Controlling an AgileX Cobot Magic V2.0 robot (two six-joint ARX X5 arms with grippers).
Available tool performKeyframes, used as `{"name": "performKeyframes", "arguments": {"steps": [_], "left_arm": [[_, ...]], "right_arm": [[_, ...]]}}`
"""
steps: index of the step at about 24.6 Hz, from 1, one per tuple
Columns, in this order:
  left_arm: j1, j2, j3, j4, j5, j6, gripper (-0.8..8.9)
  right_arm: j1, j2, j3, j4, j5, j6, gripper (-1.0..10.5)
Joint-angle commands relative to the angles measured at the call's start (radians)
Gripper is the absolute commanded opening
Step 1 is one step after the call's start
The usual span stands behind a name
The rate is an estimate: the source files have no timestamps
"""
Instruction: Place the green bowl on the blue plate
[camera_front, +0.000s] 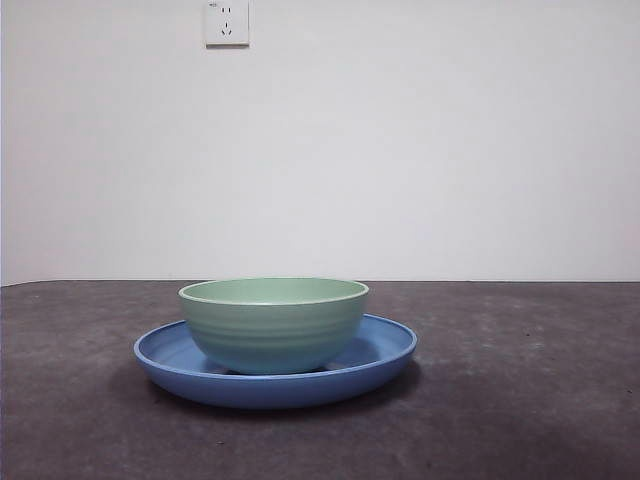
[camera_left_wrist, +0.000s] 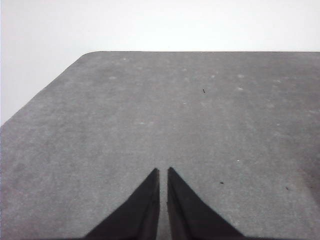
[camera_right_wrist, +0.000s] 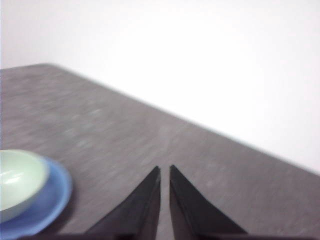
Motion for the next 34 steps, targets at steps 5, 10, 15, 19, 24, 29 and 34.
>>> {"name": "performKeyframes", "arguments": {"steps": [5, 10, 15, 19, 24, 29, 34], "left_arm": [[0.002, -0.002, -0.021, -0.004, -0.003, -0.002, 0.27], [0.002, -0.002, -0.021, -0.004, -0.003, -0.002, 0.27], [0.002, -0.002, -0.021, -0.004, -0.003, -0.002, 0.27], [0.002, -0.002, -0.021, -0.004, -0.003, -0.002, 0.27], [0.002, -0.002, -0.021, -0.004, -0.003, -0.002, 0.27], [0.002, -0.002, -0.021, -0.004, -0.003, -0.002, 0.27], [0.002, -0.002, -0.021, -0.004, -0.003, -0.002, 0.27]], "right_arm": [[-0.04, -0.098, -0.33, 0.278, 0.013, -0.001, 0.3], [-0.044, -0.143, -0.409, 0.284, 0.132, 0.035, 0.3], [-0.045, -0.177, -0.45, 0.286, 0.279, 0.115, 0.3], [-0.045, -0.186, -0.466, 0.263, 0.363, 0.179, 0.3], [-0.045, -0.186, -0.466, 0.214, 0.421, 0.196, 0.3], [-0.045, -0.186, -0.466, 0.162, 0.425, 0.205, 0.3], [-0.045, -0.186, -0.466, 0.135, 0.422, 0.209, 0.3]]}}
